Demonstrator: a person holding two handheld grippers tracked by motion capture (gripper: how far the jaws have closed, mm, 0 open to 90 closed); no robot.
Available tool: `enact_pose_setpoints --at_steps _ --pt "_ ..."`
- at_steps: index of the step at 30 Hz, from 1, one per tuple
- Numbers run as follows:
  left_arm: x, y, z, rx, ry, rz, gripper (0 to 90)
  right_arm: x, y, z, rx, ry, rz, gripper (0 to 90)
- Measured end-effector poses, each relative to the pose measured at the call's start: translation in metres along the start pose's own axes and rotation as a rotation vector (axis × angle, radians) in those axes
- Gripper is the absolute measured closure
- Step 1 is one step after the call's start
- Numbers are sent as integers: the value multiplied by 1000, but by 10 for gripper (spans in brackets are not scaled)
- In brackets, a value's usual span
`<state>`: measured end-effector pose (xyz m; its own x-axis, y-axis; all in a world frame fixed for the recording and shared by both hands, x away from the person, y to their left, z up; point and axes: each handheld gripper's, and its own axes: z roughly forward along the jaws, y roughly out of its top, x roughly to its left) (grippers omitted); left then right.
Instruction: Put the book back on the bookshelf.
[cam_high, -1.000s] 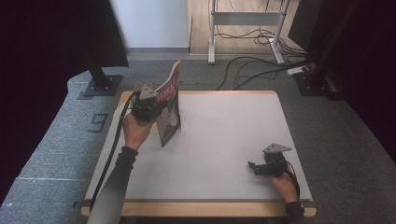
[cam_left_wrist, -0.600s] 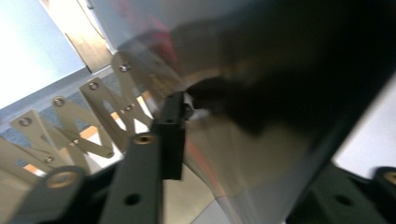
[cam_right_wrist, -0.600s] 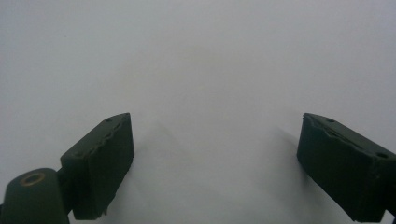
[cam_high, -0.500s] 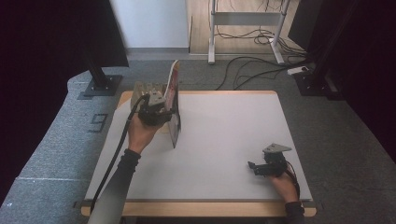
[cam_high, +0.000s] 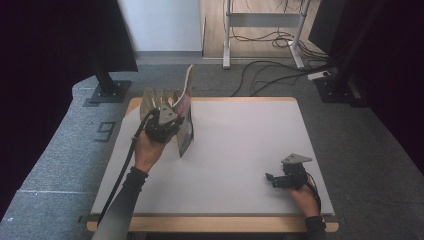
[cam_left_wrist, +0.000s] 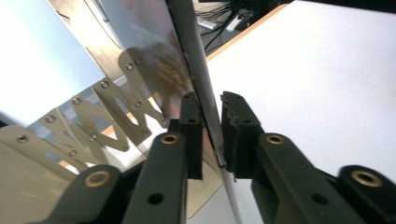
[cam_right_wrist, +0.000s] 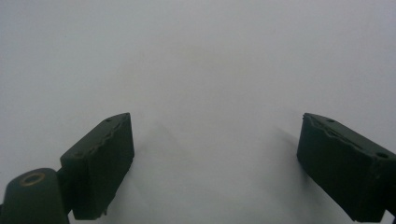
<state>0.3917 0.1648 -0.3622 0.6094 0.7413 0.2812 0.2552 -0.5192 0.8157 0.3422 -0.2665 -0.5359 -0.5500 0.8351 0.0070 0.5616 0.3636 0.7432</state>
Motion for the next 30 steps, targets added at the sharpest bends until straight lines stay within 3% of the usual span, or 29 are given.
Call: enact_pose_setpoints --at_steps 3,5,7,10,15,22,30 --pt "-3 0 0 1 42 39 847 0 0 0 1 1 -1 104" --pt "-4 0 0 2 46 45 852 0 0 0 0 1 -1 104" --pt "-4 0 1 -1 3 31 803 0 0 0 1 1 -2 104" --pt "-4 0 2 -7 -27 8 721 0 0 0 1 0 -2 104" --pt "-2 -1 4 -12 -46 -31 567 0 0 0 0 1 2 104" --pt "6 -7 -1 -40 -143 -114 289 0 0 0 1 1 3 104" --pt "11 -17 -18 -61 -215 -147 179 0 0 0 2 0 0 104"
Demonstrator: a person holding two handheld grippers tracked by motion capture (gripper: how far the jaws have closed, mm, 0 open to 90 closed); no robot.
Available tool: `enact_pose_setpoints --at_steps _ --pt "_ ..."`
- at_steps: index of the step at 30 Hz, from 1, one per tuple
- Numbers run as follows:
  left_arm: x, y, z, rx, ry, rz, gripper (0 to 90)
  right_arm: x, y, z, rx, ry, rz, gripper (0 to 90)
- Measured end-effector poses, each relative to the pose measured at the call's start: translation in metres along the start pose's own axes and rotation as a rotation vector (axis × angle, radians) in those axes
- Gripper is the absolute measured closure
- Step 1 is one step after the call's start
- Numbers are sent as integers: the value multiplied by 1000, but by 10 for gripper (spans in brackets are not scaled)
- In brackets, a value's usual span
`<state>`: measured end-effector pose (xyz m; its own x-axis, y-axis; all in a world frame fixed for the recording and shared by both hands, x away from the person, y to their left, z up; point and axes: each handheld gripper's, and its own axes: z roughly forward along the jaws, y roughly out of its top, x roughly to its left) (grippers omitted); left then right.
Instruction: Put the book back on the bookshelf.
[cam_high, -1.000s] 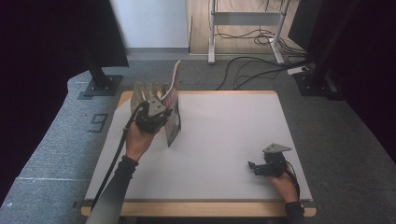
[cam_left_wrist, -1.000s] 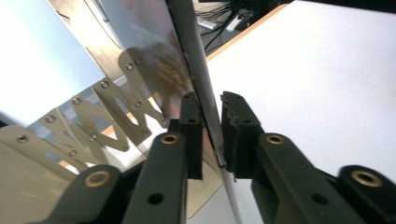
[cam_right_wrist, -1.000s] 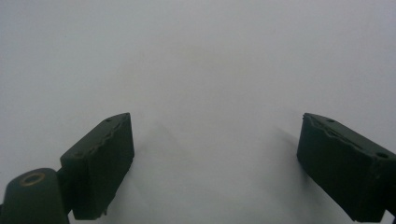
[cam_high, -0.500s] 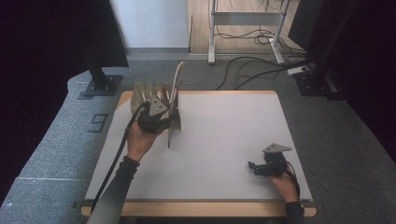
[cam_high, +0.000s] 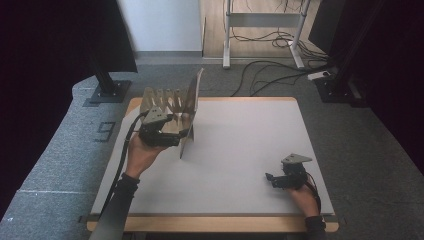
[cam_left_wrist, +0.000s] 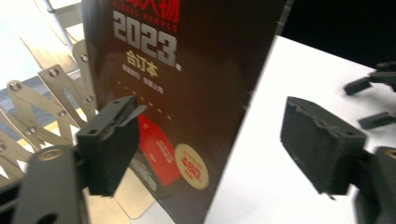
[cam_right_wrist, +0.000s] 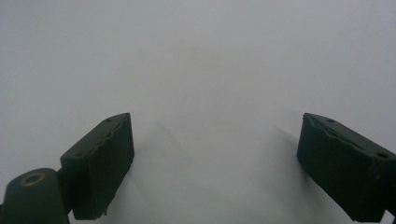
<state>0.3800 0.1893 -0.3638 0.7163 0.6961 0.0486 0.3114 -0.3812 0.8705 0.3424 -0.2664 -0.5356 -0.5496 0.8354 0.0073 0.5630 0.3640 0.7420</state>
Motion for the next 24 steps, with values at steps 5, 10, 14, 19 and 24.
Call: enact_pose_setpoints --at_steps 5,10,14,19,24 --pt "1 -9 -10 -4 -25 -11 146 0 0 0 0 -1 3 104" --pt "2 -20 -17 -8 -40 -15 140 0 0 0 0 -2 3 104" --pt "4 -27 -24 -14 -56 -21 126 0 0 0 -1 -2 2 104" --pt "2 -38 -30 -12 -58 -6 90 0 0 0 0 -2 3 104" --pt "0 -54 -31 23 -53 12 31 0 0 0 -1 -3 2 104"
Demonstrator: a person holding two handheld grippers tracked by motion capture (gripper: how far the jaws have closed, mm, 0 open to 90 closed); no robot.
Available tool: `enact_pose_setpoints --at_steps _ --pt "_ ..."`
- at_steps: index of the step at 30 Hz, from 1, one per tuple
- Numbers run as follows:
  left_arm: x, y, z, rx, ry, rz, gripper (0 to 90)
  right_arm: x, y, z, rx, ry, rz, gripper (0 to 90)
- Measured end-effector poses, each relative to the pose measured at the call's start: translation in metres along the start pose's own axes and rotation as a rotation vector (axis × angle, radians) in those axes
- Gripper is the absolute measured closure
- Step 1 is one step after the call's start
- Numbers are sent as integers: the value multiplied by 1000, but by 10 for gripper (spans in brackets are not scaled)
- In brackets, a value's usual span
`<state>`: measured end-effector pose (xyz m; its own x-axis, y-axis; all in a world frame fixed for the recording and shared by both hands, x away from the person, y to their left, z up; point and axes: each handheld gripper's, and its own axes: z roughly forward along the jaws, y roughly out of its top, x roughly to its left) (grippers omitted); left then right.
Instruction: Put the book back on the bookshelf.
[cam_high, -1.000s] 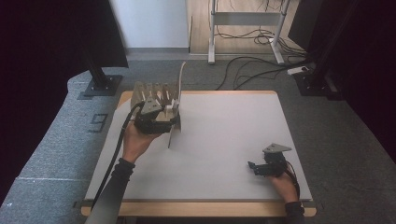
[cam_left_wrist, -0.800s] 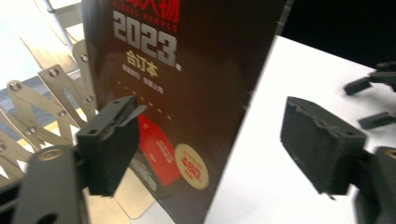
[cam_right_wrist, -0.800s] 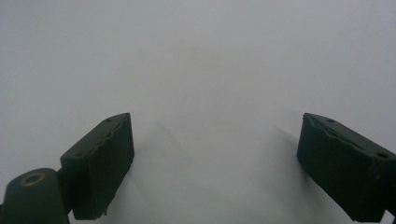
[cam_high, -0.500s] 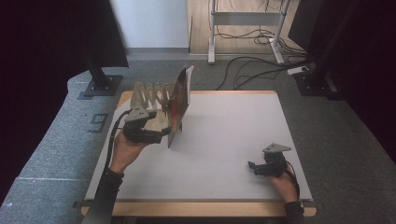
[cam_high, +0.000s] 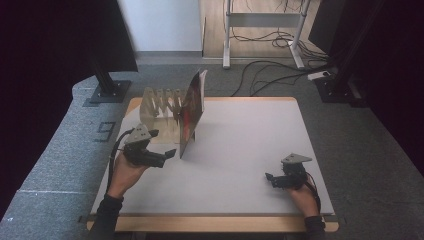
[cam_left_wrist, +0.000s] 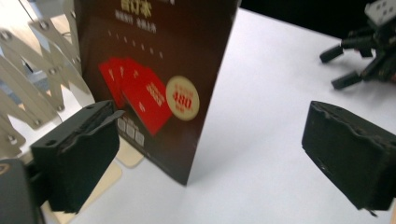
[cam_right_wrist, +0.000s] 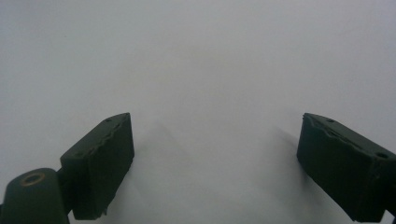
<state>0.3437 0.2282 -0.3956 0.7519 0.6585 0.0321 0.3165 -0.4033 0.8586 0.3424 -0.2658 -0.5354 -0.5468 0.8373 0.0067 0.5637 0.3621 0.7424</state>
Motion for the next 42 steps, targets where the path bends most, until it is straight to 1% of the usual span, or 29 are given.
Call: enact_pose_setpoints --at_steps 3,8,13,17,24,26,28,29,30,32,34,35,37,39,40,42 --pt "-1 -10 1 9 -6 -4 10 0 0 0 0 -1 -1 104" --pt "-1 -29 7 26 -28 -30 0 0 0 0 0 -3 -1 104" --pt "-1 -48 17 45 -53 -59 0 0 0 0 0 -4 -3 104" --pt "-2 -62 25 74 -53 -64 0 0 0 0 -1 -4 -3 104" --pt "-3 -84 41 112 -57 -92 0 1 0 0 -1 -5 -3 105" --pt "-4 -91 47 133 -56 -98 0 1 0 0 -1 -5 -3 105" --pt "-5 -97 53 161 -51 -95 0 1 0 0 -2 -5 -3 105" --pt "-5 -103 58 181 -51 -100 0 1 0 0 -2 -5 -3 105" --pt "-5 -103 58 181 -51 -100 0 1 0 0 -2 -5 -3 105" --pt "-6 -109 65 204 -54 -105 0 1 0 0 -2 -5 -4 105" --pt "-7 -110 69 237 -51 -106 0 1 0 0 -2 -5 -4 105" --pt "-7 -110 69 240 -43 -103 0 1 0 0 -2 -6 -4 105" --pt "-9 -109 71 260 -31 -93 0 1 0 0 -2 -6 -4 105" --pt "-10 -108 76 303 -16 -86 0 1 0 0 -2 -6 -4 105" --pt "-13 -108 77 312 2 -64 0 1 0 0 -2 -6 -5 105" --pt "-13 -108 77 314 4 -63 0 0 0 0 -1 -4 -5 105"
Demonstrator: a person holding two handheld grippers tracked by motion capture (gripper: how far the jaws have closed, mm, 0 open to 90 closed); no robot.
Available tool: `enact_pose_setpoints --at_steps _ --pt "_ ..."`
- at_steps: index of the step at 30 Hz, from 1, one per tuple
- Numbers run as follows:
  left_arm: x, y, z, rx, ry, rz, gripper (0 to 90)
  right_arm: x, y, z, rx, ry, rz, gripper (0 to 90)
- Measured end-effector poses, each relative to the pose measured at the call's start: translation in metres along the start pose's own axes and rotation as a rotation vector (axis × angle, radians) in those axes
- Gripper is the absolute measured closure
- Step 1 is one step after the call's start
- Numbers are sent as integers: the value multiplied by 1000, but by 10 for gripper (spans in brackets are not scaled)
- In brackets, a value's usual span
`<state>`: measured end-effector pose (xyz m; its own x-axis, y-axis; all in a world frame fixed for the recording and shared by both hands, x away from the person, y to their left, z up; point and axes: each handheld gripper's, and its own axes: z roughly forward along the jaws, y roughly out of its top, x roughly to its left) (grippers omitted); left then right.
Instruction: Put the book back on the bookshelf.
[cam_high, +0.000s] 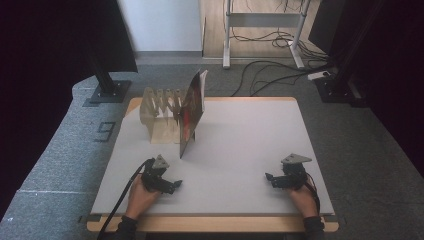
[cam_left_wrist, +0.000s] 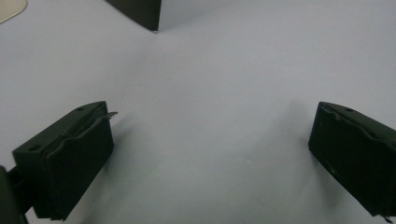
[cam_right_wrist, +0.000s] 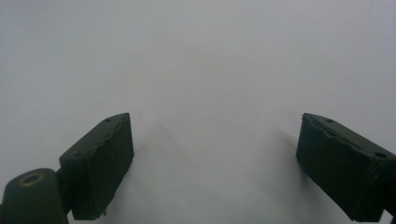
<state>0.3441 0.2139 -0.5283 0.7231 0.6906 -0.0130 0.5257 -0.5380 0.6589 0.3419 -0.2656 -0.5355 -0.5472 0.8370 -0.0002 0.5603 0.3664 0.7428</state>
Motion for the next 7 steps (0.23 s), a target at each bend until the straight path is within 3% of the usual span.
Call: enact_pose_setpoints --at_steps 7 --pt "-1 0 0 -1 1 3 0 0 -1 0 -2 -1 3 105"
